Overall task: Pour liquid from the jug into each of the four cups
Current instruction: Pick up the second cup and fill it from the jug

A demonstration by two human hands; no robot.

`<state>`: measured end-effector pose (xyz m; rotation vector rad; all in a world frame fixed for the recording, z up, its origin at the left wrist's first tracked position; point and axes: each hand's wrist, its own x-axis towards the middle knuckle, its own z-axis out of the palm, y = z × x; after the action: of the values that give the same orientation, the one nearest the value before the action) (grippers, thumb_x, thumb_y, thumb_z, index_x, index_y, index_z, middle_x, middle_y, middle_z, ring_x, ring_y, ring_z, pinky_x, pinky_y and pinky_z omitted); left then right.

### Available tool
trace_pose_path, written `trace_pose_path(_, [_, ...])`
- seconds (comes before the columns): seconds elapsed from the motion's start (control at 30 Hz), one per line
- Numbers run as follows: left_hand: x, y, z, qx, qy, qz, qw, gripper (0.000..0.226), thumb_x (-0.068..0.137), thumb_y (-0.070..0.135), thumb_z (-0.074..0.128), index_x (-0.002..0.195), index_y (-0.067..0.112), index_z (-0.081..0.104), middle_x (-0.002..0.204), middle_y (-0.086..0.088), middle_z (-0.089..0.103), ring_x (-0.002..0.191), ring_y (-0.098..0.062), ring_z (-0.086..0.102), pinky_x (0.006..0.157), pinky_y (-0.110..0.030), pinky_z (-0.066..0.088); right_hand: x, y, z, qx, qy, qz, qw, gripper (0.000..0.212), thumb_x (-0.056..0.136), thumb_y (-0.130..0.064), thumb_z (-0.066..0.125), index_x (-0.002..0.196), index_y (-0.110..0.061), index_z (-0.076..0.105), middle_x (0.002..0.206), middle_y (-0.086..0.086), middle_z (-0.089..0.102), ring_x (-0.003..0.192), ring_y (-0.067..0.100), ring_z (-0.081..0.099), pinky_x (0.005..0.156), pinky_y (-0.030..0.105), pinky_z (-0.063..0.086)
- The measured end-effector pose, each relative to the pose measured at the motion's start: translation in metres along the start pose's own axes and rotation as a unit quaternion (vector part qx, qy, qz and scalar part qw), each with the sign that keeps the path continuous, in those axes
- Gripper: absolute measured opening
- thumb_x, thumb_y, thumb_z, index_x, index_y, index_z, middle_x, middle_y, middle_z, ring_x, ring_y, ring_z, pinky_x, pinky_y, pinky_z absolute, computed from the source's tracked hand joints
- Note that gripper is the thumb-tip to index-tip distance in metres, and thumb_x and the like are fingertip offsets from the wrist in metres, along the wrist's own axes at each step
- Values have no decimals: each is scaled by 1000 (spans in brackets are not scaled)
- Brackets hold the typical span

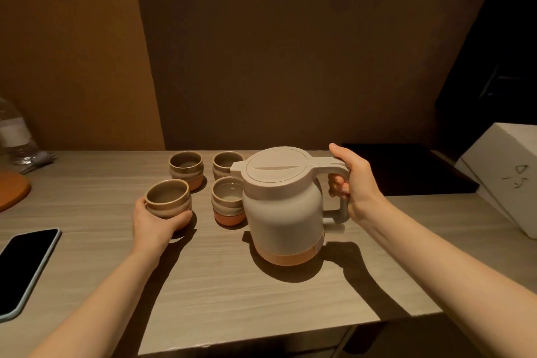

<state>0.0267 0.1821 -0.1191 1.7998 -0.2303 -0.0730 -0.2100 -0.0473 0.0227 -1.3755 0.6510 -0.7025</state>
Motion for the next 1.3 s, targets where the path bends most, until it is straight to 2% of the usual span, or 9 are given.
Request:
trace_pose_path(0.1, [-16,10,-7,-23,1,11,1000,94,57,16,91,135,16,39,128,-6,53,117,-25,50,89,-35,44,-5,-3,0,2,-5,-2,1000,49,95,-39,55,54,-12,55,38,-5,40,33,6,33,48,22,29])
trace_pose_path(0.23, [-37,26,-15,-25,-33,47,998,94,57,15,91,135,18,39,121,2,51,110,-16,49,86,-32,44,-10,-6,-3,-6,-2,-9,1000,48,94,-40,56,54,-13,55,39,-5,40,33,6,32,45,20,29])
trace_pose_path(0.5, [-69,55,-14,-20,-94,93,991,90,54,15,93,127,24,41,115,5,54,105,-13,53,74,-20,45,-24,-19,-5,3,-10,-21,1000,53,95,-41,53,51,-12,49,39,-4,37,34,8,30,47,24,29])
trace_pose_path(0.6, [-77,62,-8,-18,-105,102,989,93,53,18,93,130,23,41,117,6,54,107,-13,53,78,-23,48,-28,-26,-3,7,-13,-22,1000,54,96,-40,52,50,-13,49,37,-5,38,32,7,31,46,22,31])
trace_pose_path(0.73, [-82,70,1,-22,-110,104,988,94,52,20,94,130,26,41,115,10,53,110,-15,54,88,-39,54,-31,-32,-2,-4,-23,-28,999,56,96,-39,53,45,-16,49,37,-5,38,32,7,32,42,20,31])
trace_pose_path(0.8, [-82,74,4,-28,-115,114,987,93,51,20,94,128,29,42,114,12,54,109,-13,55,88,-39,54,-30,-34,-2,-14,-26,-30,999,55,95,-39,53,45,-16,50,37,-5,38,32,7,32,42,20,31])
trace_pose_path(0.93, [-85,80,9,-20,-130,137,982,89,51,18,94,122,34,43,108,23,51,101,-4,54,81,-23,49,-28,-35,-4,-38,-33,-36,998,55,94,-37,55,42,-19,51,37,-5,36,34,9,29,46,25,29])
trace_pose_path(1.07, [-88,79,14,-15,-144,146,979,90,51,17,94,122,34,42,107,26,50,97,3,52,74,-13,44,-27,-35,-8,-64,-32,-35,997,50,93,-37,55,48,-16,50,39,-4,36,35,10,29,45,25,30])
trace_pose_path(1.3, [-92,75,20,-16,-152,151,977,90,50,16,94,121,33,42,106,25,50,96,6,51,74,-11,41,-22,-41,-11,-98,-52,-45,993,53,93,-33,53,42,-20,48,40,-3,37,35,11,27,47,29,26])
